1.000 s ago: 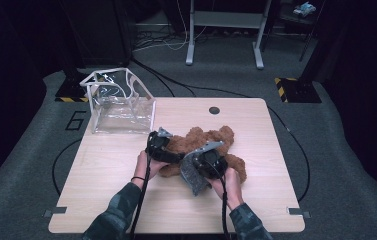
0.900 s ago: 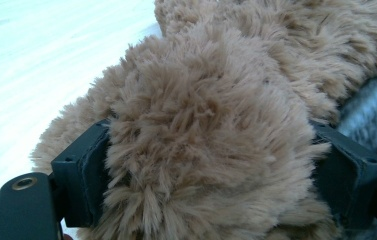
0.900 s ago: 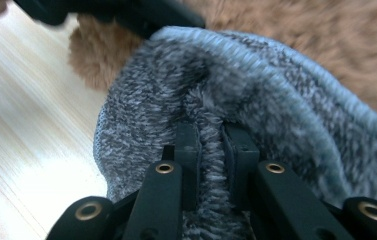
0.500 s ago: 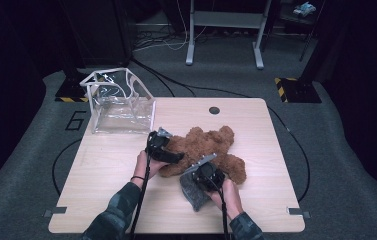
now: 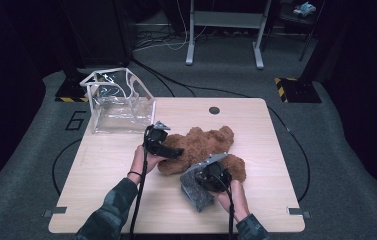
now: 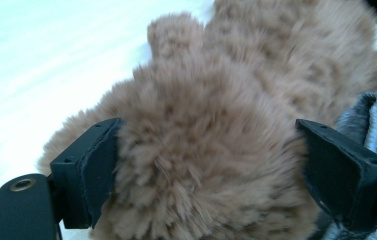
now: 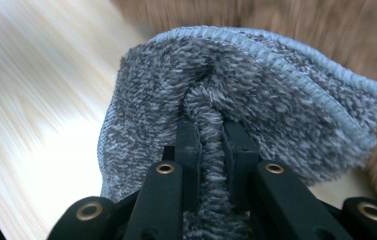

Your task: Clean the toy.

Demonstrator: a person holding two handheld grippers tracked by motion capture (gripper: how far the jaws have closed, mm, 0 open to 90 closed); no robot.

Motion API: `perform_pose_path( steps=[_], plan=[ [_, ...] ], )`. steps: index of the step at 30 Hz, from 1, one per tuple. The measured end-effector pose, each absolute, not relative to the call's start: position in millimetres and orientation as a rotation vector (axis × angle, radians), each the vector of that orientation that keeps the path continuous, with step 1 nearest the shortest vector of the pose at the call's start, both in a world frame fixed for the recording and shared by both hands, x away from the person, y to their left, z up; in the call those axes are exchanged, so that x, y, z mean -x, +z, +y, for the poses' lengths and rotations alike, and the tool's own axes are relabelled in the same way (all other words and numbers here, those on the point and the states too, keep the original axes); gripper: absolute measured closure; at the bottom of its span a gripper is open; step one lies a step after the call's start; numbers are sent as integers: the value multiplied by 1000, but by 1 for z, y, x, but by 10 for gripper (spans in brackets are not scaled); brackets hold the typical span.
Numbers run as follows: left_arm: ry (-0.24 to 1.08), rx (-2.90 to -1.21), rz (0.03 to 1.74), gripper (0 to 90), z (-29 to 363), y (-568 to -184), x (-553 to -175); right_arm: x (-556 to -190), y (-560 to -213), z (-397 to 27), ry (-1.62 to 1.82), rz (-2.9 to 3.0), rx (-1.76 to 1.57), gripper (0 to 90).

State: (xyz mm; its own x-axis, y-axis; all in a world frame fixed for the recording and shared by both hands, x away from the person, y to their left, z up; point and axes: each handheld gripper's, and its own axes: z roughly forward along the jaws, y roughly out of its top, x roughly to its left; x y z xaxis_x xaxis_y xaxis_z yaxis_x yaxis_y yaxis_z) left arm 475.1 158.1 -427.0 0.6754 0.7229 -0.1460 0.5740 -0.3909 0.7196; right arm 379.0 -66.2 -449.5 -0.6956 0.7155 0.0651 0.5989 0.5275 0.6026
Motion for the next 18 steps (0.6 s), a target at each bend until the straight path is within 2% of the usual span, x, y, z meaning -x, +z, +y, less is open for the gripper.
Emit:
perform_pose_path(
  steps=[8,10,14,18],
  plan=[
    [271,-2097,1017,166,165,-417,-484,-400,-429,-35,950,2492,-1016,799],
    [261,-2113,1046,174,166,-422,-491,-408,-432,-27,941,2495,-1023,799],
    [142,-2095,1119,182,168,-436,-502,-417,-446,-21,934,2501,-1058,801],
    [114,-2097,1146,183,168,-442,-504,-420,-460,-23,928,2508,-1094,803]
  ],
)
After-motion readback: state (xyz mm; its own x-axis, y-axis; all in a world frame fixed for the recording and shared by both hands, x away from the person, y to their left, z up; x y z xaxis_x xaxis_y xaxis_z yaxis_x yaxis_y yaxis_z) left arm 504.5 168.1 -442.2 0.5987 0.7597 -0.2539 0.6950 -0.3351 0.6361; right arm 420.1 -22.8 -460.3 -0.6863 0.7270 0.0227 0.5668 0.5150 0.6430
